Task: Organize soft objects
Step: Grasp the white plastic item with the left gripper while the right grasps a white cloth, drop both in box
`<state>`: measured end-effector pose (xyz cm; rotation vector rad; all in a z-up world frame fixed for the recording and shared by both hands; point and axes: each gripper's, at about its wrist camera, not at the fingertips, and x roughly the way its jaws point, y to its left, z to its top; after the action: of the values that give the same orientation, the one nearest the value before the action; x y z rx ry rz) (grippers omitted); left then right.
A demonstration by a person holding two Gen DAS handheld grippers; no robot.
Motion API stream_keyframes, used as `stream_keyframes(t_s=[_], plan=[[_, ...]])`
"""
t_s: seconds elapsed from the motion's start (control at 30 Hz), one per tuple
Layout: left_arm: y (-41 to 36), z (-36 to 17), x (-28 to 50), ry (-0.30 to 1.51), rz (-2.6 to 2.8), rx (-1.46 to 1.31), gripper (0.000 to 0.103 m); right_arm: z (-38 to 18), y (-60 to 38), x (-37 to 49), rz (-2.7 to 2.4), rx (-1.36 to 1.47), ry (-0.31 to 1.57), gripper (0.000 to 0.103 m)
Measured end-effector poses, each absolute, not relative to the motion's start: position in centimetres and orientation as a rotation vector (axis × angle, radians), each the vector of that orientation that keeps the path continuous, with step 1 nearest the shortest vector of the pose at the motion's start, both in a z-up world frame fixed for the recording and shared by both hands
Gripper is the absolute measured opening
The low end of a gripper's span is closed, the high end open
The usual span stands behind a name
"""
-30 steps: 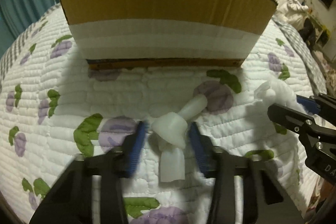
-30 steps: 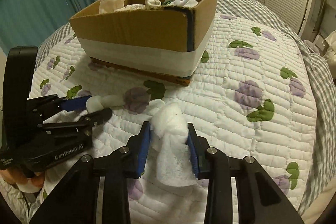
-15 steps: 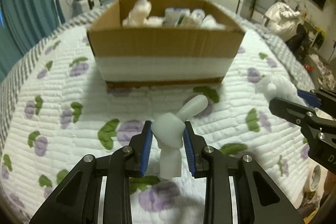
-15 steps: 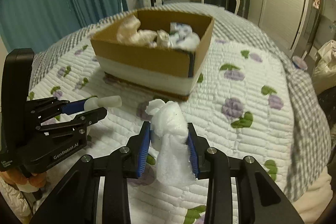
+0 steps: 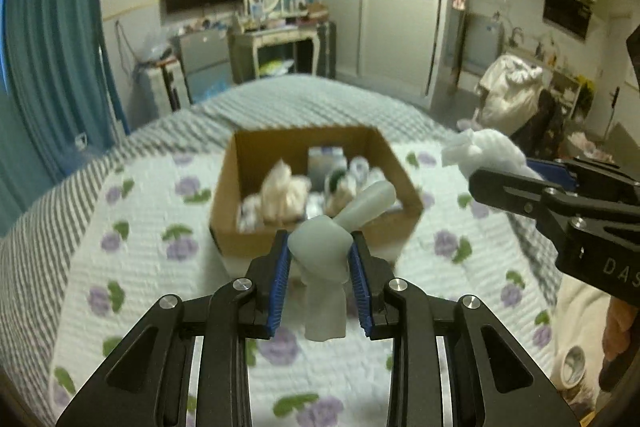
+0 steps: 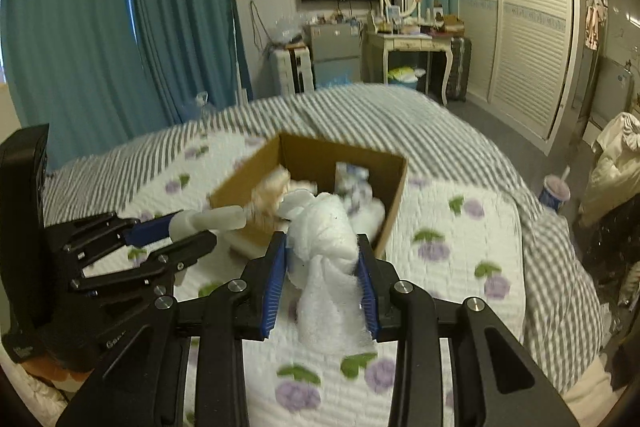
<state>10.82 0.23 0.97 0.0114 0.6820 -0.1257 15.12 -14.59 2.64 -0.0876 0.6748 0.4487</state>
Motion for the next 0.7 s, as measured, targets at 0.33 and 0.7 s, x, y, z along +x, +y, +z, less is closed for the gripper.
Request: stream_keyframes(t_s=[0.33,0.7], plan=[[2.8,0.5,19.0,0.668,-0.076,0.013,0.028,3.3,-12.7,23.6,0.439,-0.056,0.657,0.033],[4.2,-4.4,25.3,0.746,-0.095,0.013,0.028,-4.0,-10.8,32.6,0.428,-0.054,0.787,0.033]])
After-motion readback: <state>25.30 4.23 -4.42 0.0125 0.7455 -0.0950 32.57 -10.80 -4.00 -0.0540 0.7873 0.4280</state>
